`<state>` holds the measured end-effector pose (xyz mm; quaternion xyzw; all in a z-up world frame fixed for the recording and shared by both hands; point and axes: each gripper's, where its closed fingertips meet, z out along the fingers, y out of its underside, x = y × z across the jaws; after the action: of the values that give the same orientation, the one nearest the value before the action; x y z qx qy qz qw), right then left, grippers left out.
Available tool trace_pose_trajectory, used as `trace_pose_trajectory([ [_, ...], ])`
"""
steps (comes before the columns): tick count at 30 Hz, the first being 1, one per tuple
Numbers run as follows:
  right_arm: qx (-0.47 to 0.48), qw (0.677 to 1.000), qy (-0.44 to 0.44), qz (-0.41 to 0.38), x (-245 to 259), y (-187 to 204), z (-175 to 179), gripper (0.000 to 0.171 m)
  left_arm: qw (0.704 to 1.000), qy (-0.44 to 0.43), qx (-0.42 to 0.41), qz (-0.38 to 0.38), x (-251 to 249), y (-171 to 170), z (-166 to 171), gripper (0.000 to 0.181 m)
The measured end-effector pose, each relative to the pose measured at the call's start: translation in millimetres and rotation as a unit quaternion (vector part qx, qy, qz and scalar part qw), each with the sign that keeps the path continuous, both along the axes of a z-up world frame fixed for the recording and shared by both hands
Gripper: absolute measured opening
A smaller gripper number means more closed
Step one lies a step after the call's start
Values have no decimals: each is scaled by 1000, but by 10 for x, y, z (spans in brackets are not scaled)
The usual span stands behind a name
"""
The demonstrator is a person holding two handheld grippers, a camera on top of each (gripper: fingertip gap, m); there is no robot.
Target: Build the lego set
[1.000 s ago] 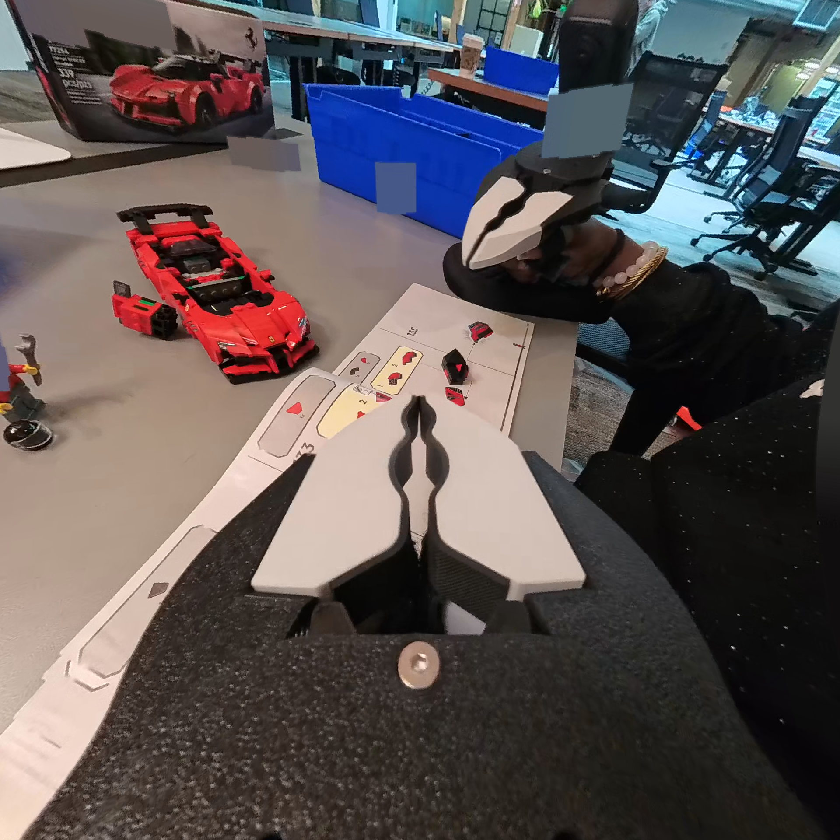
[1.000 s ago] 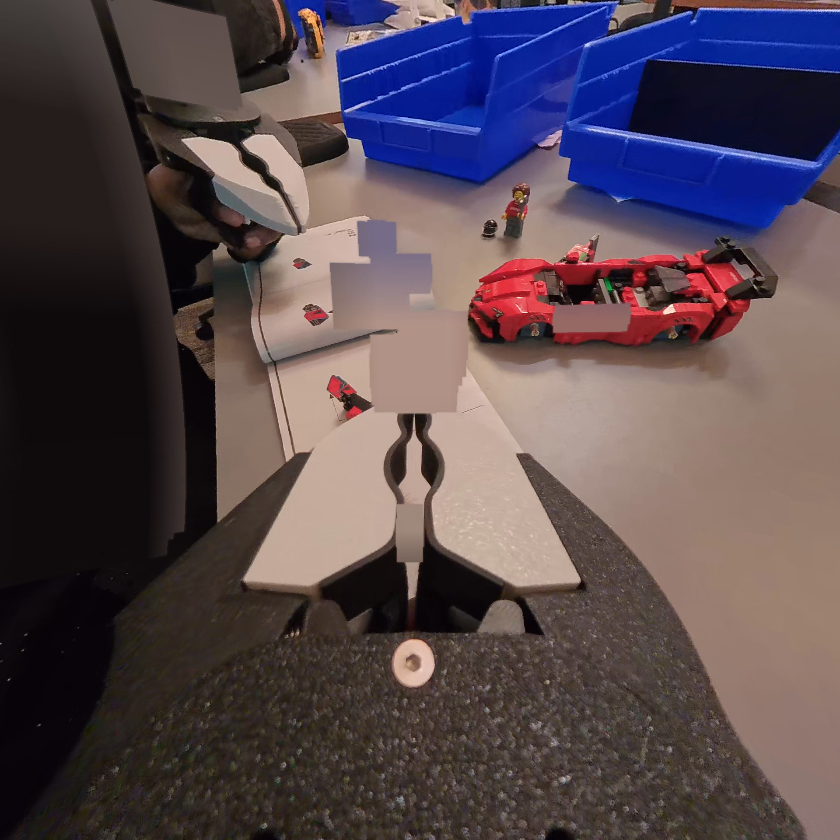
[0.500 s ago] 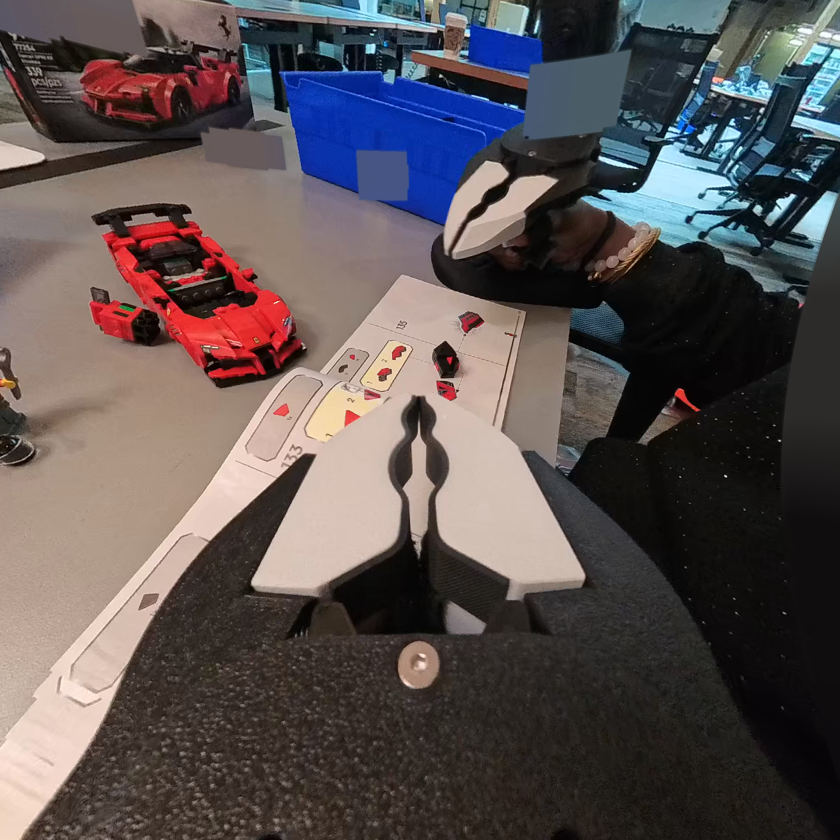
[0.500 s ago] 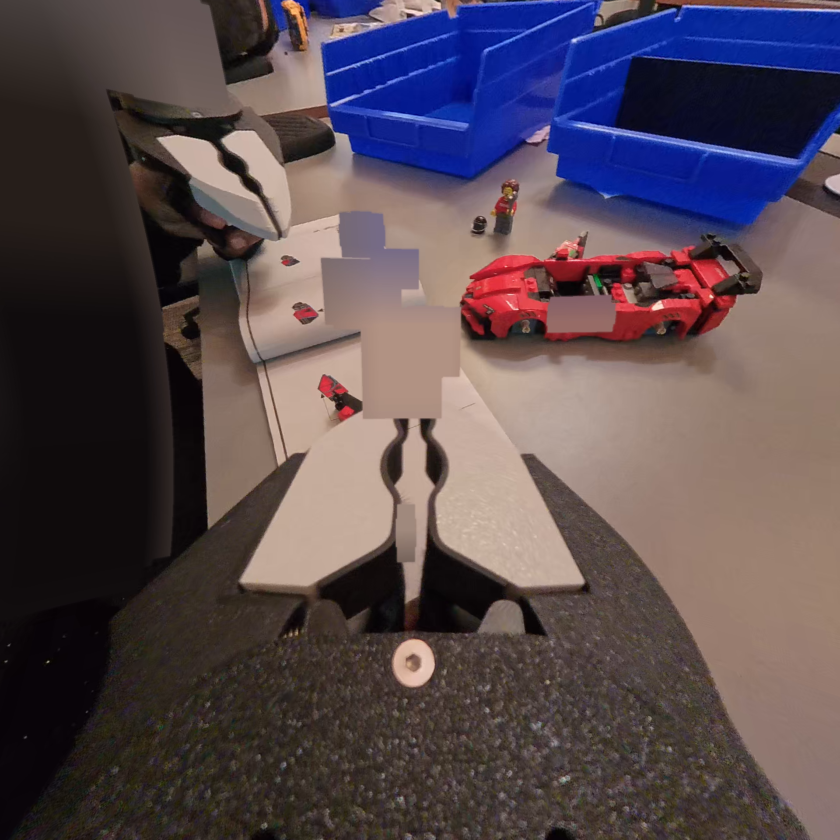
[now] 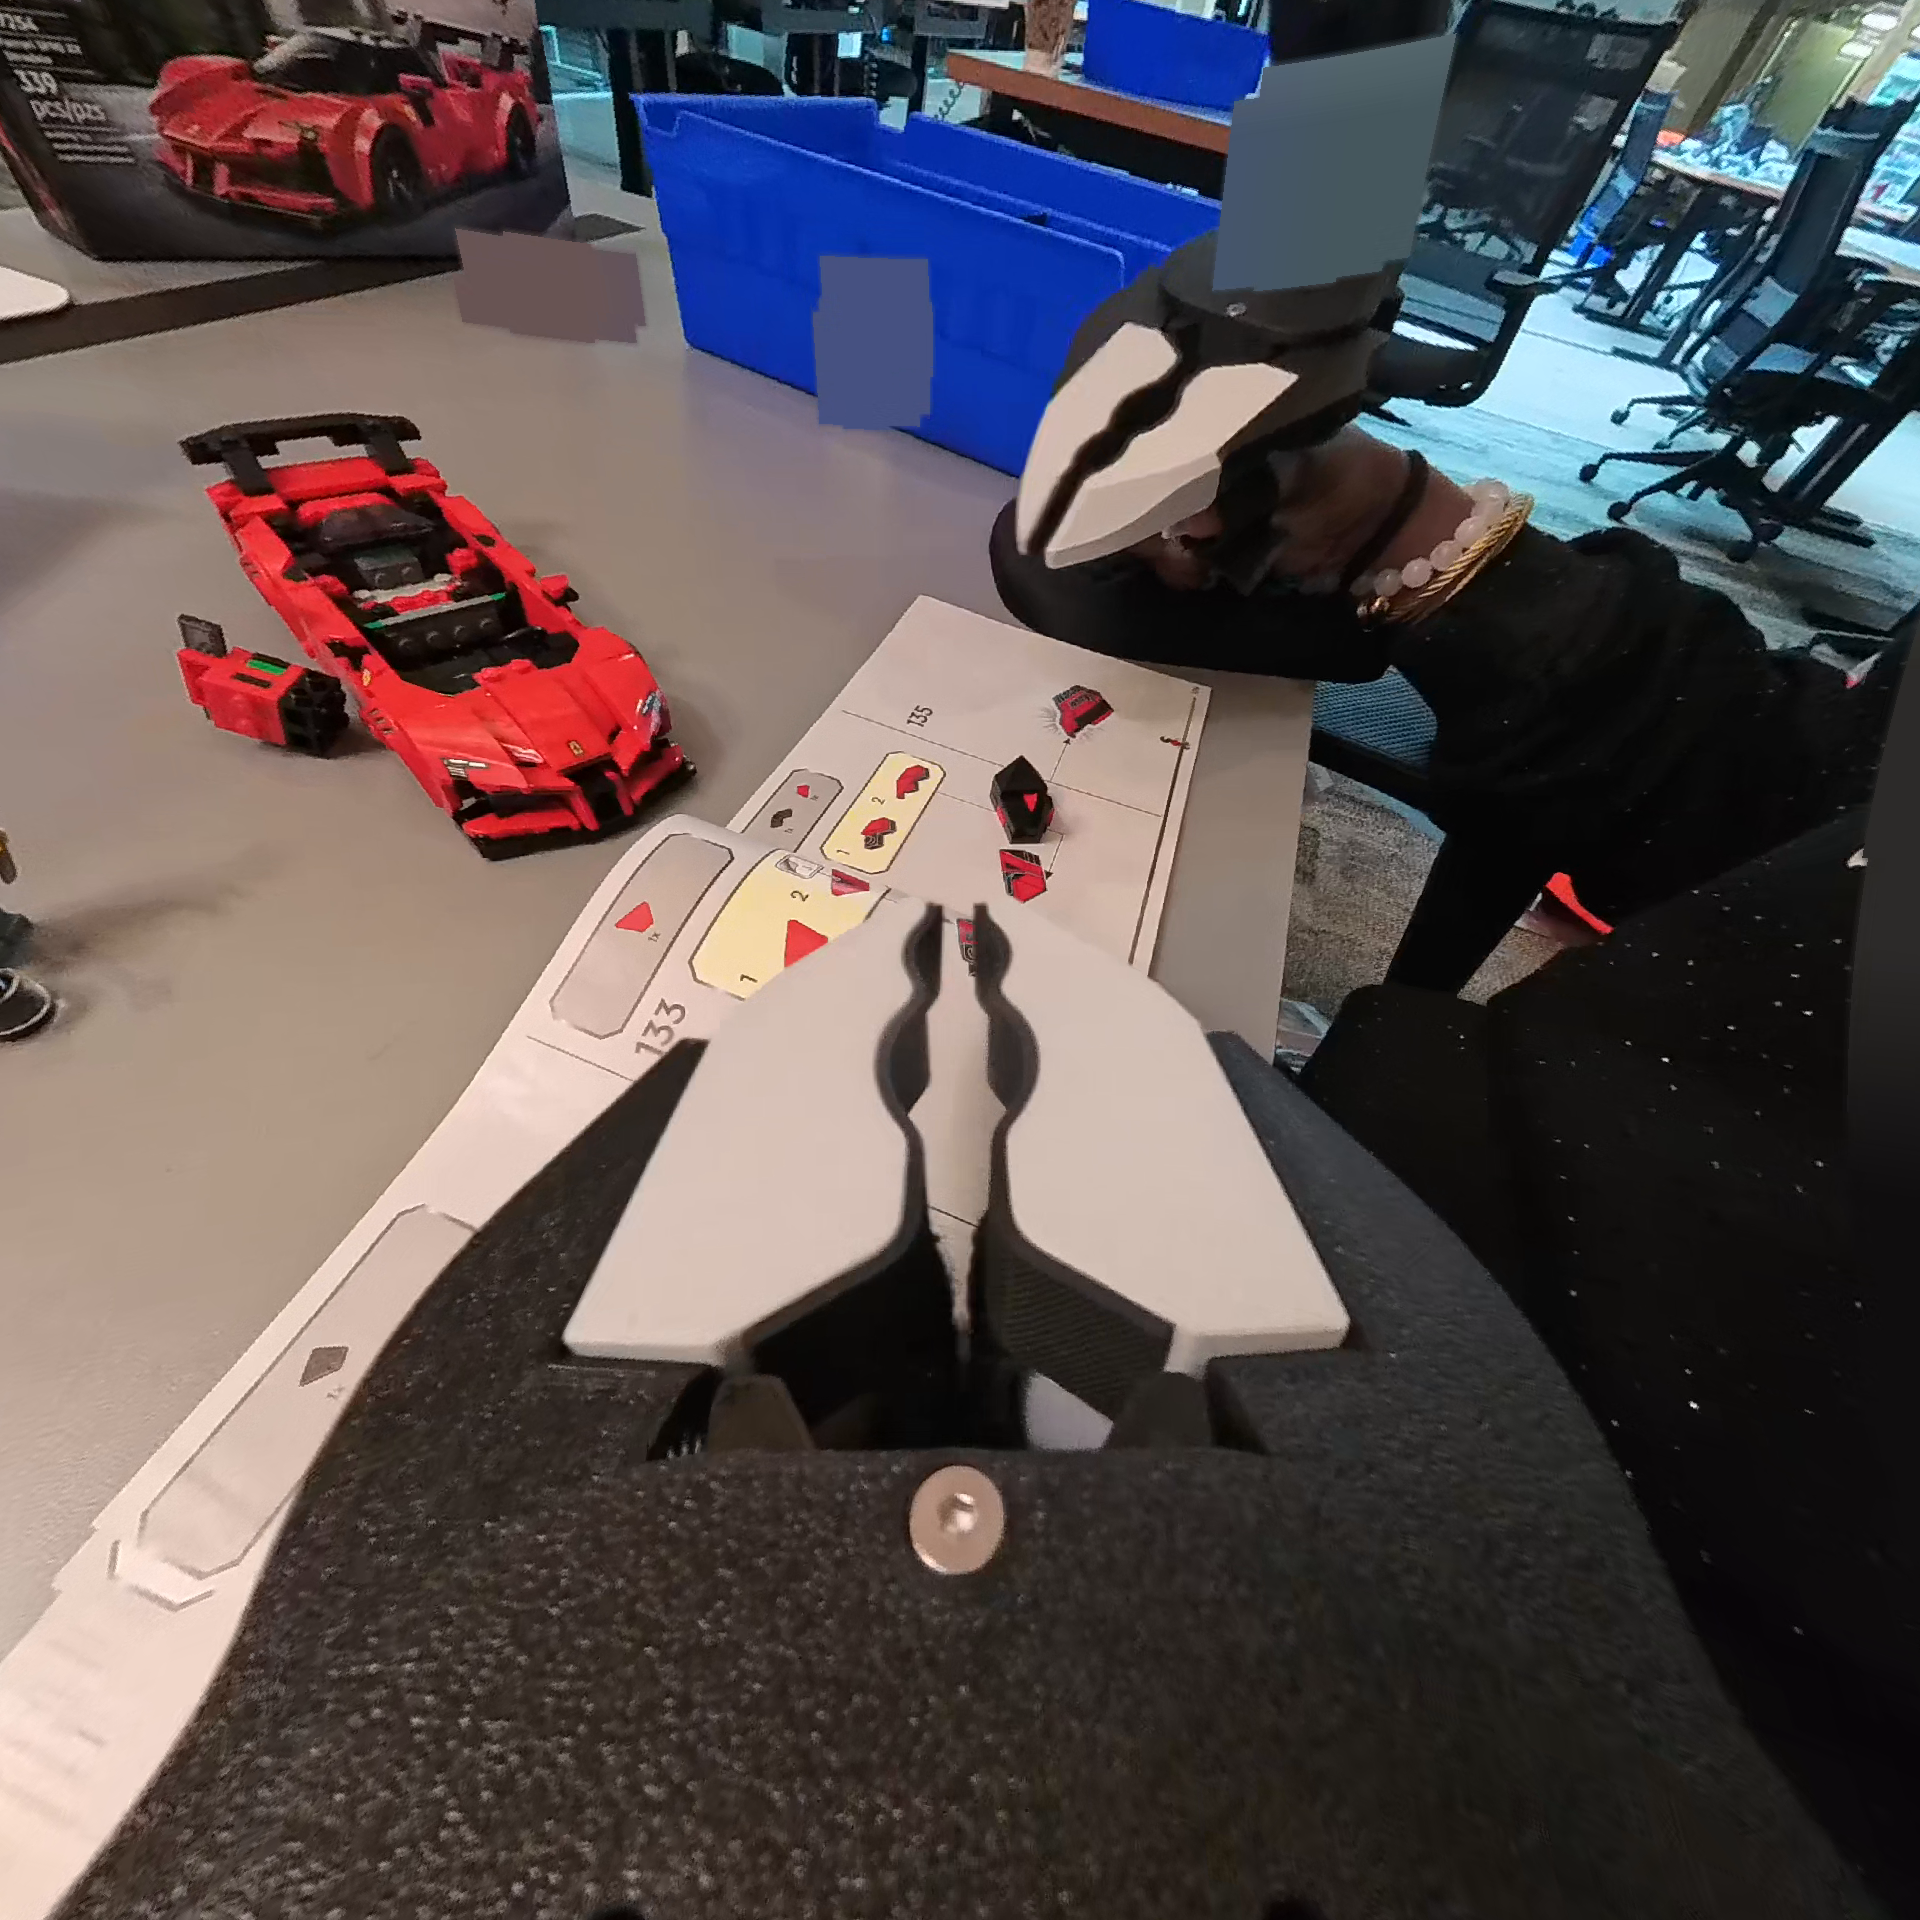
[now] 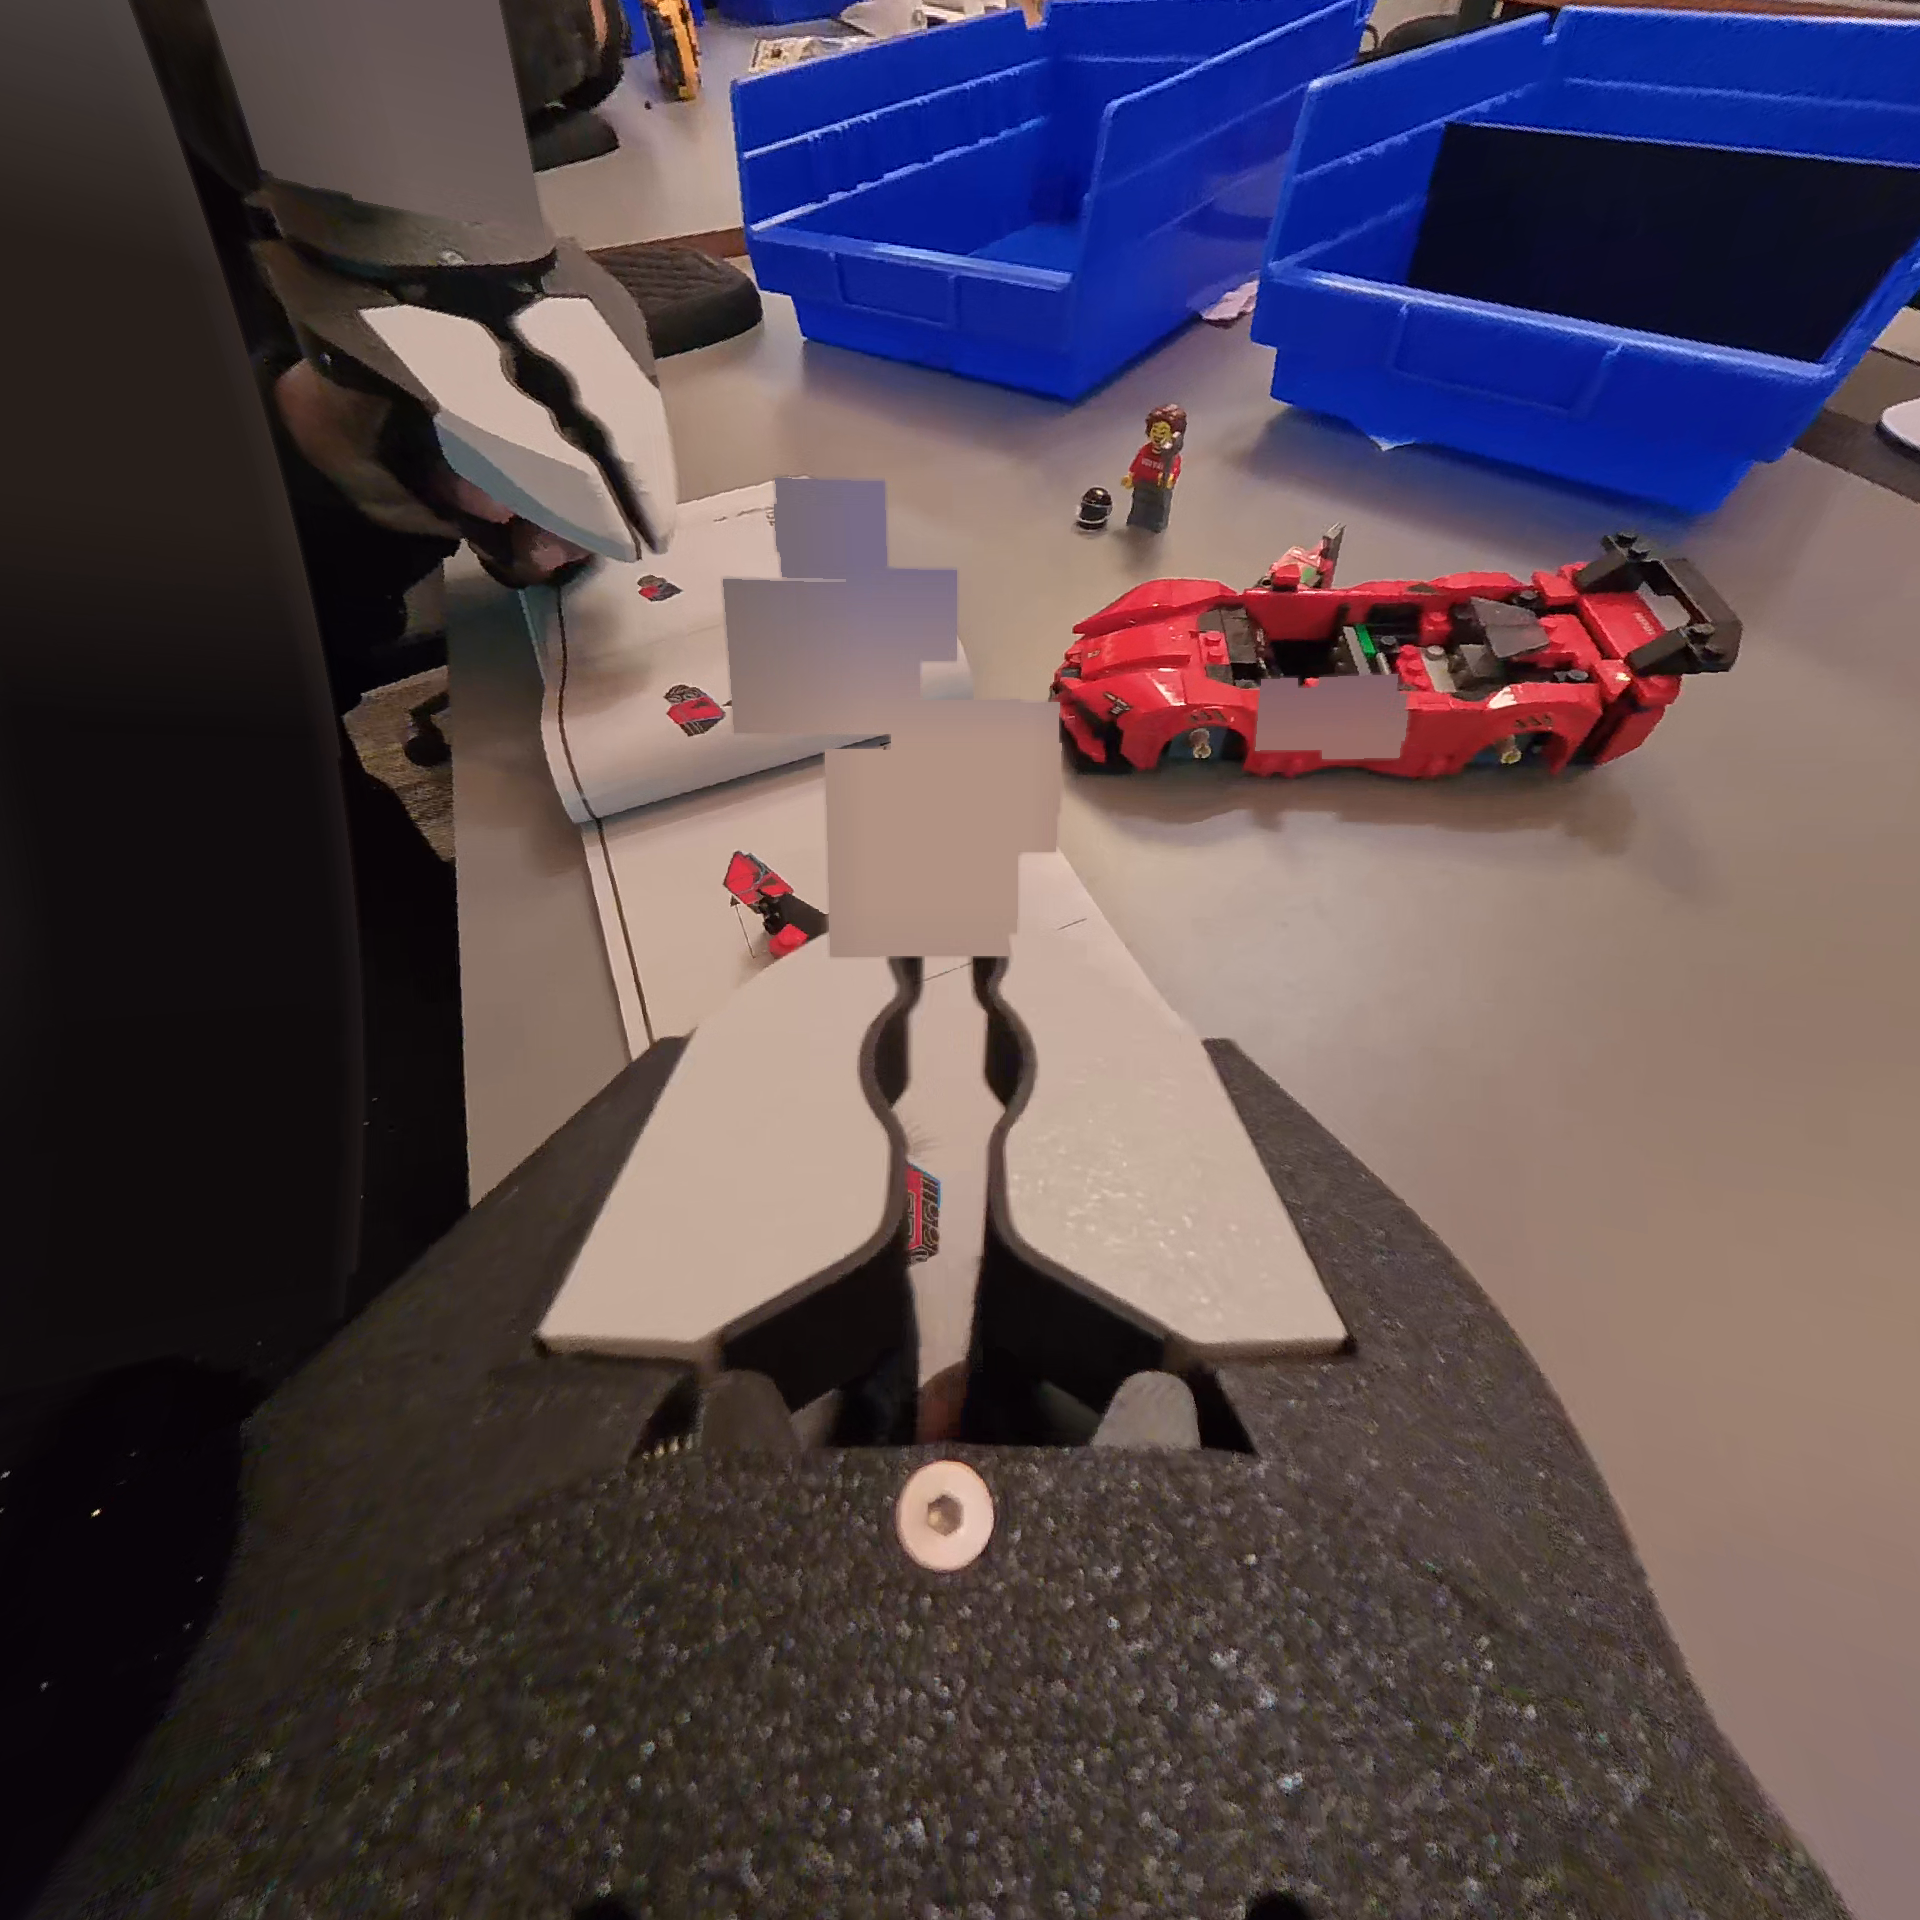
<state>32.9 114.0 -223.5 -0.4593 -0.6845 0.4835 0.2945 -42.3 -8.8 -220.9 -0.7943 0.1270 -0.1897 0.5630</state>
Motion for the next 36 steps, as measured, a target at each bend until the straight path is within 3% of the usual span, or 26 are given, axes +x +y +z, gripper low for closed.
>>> trace_pose_trajectory([
  [5, -1, 1000, 0, 8, 7, -20, -1, 0, 1000, -5, 4, 3, -11, -1, 14, 0],
  [7, 0, 1000, -3, 0, -3, -2, -9, 6, 1000, -9, -2, 5, -20, 7, 5, 11],
  [8, -1, 1000, -4, -1, -6, 5, -12, 9, 1000, -12, 0, 1, -15, 1, 11, 6],
  [9, -4, 1000, -3, 4, 1, -7, -7, 0, 1000, -12, 4, 2, -18, -3, 21, 0],
  [12, 2, 1000, 1, 6, 4, -17, -2, 0, 1000, -9, 4, 3, -16, -1, 19, 0],
  [14, 2, 1000, 0, -2, -6, 4, -4, 8, 1000, -9, -4, 4, -19, 9, -1, 10],
  [16, -4, 1000, 2, 4, 3, -6, 9, 0, 1000, -5, 0, -4, 5, -4, 3, 0],
  [19, 3, 1000, 8, 3, 6, -10, 18, 0, 1000, 7, -5, -3, 17, 2, -21, 0],
  [21, 3, 1000, 7, -5, -3, 11, 15, 11, 1000, 10, -13, 0, 13, 13, -42, 4],
  [22, 0, 1000, 7, -3, -1, 10, 17, 2, 1000, 11, -12, -3, 21, 9, -43, 3],
  [26, 4, 1000, 12, -2, 3, 4, 28, 0, 1000, 20, -10, -10, 46, -1, -47, 0],
  [28, 1, 1000, 9, -8, -6, 22, 21, 10, 1000, 20, -15, -4, 32, 10, -60, 3],
  [29, -2, 1000, 8, -3, -1, 10, 20, 0, 1000, 20, -15, -7, 39, 5, -60, 2],
  [33, 10, 1000, 8, 0, 1, -6, 11, 0, 1000, 21, -10, -7, 42, -1, -49, 0],
  [35, 7, 1000, 4, -8, -11, 17, 2, 14, 1000, 17, -13, -4, 31, 5, -51, 2],
  [36, 3, 1000, 3, -6, -9, 14, 3, 11, 1000, 14, -12, -6, 31, 2, -46, 4],
])
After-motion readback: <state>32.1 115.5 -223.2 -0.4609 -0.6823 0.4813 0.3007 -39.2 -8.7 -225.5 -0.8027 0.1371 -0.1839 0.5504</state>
